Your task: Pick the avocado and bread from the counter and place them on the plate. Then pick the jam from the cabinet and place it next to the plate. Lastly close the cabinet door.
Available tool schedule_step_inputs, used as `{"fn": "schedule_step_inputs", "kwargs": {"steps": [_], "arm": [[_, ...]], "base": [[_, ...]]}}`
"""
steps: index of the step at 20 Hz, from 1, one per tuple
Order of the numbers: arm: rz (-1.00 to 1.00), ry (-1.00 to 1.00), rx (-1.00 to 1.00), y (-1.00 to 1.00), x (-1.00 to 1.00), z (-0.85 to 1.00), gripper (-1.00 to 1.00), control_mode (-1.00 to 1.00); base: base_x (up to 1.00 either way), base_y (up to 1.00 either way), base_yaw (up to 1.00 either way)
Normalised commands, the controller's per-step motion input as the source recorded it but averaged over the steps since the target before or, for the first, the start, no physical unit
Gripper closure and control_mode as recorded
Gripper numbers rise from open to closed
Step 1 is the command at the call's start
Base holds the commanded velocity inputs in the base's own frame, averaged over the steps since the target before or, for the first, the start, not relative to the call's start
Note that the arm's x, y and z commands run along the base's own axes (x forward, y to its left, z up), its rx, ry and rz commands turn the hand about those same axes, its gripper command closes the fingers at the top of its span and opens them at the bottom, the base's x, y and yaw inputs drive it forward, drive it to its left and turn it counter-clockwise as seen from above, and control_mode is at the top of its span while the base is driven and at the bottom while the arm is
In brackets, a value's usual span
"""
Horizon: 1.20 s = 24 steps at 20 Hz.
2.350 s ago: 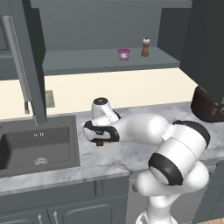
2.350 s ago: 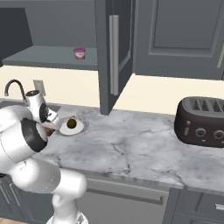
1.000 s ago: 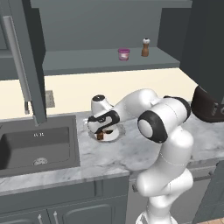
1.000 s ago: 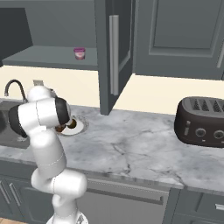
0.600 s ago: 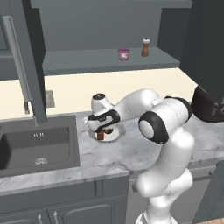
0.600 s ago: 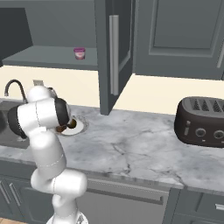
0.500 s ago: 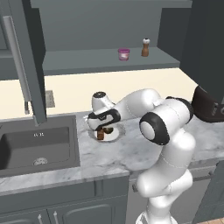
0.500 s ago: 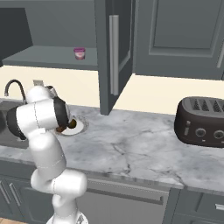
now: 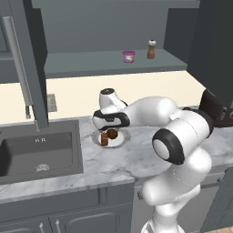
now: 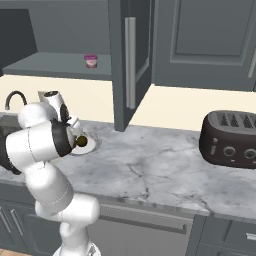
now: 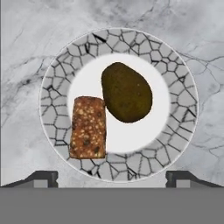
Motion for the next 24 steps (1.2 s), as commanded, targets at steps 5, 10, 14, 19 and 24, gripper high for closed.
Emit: {"fn": "schedule_step_inputs", "kwargs": {"steps": [5,10,14,19,24], "arm": [[0.0,0.0,0.0,-0.23,-0.42,0.45,-1.0,-1.0],[0.0,-0.04,0.0,-0.33,-0.45,0.41,-1.0,-1.0],[0.0,-0.08,0.0,-0.29,-0.6,0.29,-1.0,-1.0],[0.01,-0.09,0.0,-0.2,-0.52,0.45,-1.0,-1.0],[0.01,-0.04,-0.02,-0.14,-0.15,0.59,-1.0,-1.0]], "base": [[0.0,0.0,0.0],[0.0,0.0,0.0],[0.0,0.0,0.0],[0.0,0.0,0.0],[0.0,0.0,0.0]]}}
